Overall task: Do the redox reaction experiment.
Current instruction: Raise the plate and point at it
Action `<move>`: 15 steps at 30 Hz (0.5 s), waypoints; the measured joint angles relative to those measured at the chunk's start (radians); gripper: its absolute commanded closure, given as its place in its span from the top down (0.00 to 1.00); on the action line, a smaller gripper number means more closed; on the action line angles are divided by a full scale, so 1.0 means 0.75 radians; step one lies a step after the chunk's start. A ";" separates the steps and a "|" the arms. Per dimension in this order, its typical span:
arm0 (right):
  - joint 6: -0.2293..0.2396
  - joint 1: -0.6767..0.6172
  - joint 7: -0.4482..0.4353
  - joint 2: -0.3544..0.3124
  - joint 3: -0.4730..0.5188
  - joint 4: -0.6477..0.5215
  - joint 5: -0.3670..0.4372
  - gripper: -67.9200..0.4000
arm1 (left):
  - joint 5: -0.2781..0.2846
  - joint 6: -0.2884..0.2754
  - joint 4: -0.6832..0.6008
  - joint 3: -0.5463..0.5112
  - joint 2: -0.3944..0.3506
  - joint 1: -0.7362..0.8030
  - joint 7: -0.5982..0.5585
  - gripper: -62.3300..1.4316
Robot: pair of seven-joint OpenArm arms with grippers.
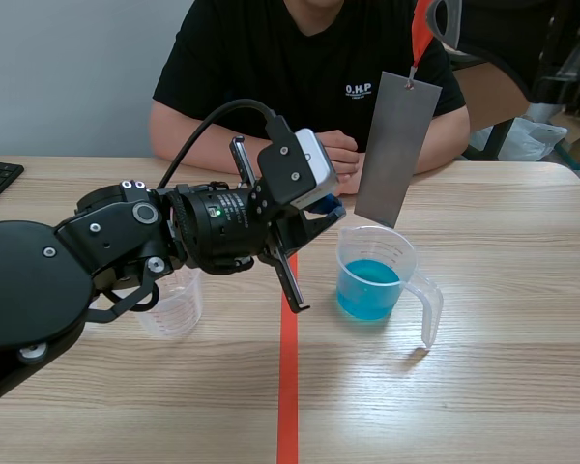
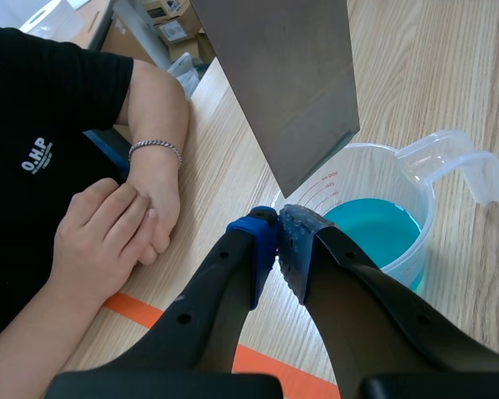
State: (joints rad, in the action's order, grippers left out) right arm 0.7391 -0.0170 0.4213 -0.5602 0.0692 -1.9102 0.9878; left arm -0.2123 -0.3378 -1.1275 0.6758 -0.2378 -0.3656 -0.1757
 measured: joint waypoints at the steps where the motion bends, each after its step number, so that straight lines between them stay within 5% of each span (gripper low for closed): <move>1: 0.000 0.000 0.000 0.000 0.000 0.000 0.000 0.03 | 0.000 0.000 0.000 0.000 -0.001 0.000 0.000 0.10; 8: 0.000 0.000 0.000 0.000 0.000 0.000 0.000 0.03 | 0.017 0.010 -0.005 0.000 -0.064 0.009 -0.047 0.10; 15: -0.001 0.000 0.000 0.000 0.000 0.000 0.000 0.03 | 0.251 0.140 -0.192 -0.031 -0.368 0.190 -0.052 0.10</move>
State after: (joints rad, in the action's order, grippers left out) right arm 0.7387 -0.0170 0.4213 -0.5602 0.0692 -1.9102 0.9878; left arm -0.0242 -0.2325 -1.2716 0.6529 -0.5140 -0.2230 -0.2146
